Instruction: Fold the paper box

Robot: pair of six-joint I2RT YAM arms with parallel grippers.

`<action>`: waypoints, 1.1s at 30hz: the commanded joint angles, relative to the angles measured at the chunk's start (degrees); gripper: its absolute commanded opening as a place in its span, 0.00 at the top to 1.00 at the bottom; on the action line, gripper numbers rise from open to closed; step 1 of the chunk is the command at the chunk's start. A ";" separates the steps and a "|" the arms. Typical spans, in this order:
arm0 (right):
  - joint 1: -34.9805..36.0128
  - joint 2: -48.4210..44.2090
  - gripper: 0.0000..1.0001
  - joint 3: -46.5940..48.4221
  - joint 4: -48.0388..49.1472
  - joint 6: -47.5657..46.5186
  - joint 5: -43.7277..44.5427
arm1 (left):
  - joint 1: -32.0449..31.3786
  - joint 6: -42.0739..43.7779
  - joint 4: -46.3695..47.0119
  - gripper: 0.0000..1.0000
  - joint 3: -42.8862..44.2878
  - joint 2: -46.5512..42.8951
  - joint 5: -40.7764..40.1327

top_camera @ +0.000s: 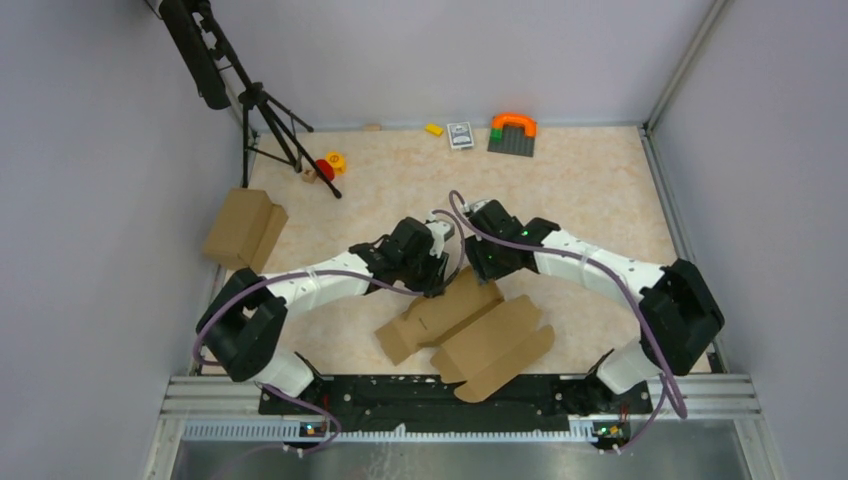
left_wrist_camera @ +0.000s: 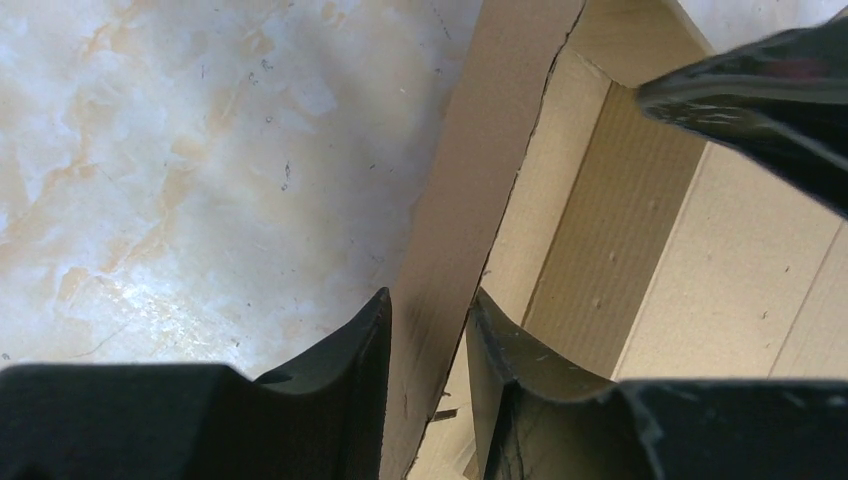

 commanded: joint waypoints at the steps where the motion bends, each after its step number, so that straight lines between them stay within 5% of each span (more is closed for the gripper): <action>1: 0.51 -7.47 0.43 1.32 -2.83 2.95 2.45 | -0.27 -0.84 0.57 0.65 2.51 1.50 0.55; 19: 0.46 -27.49 0.41 0.51 -15.06 15.69 3.21 | 2.06 -13.07 -6.68 0.69 1.62 3.75 -12.24; 23: 0.42 -27.82 0.31 -0.24 -18.18 22.17 3.38 | 2.17 -16.74 -6.64 0.69 -0.31 0.70 -12.74; 33: 0.42 -39.25 0.25 -18.76 -8.83 37.14 -6.49 | 2.08 -17.96 -6.04 0.69 -1.47 -0.82 -11.64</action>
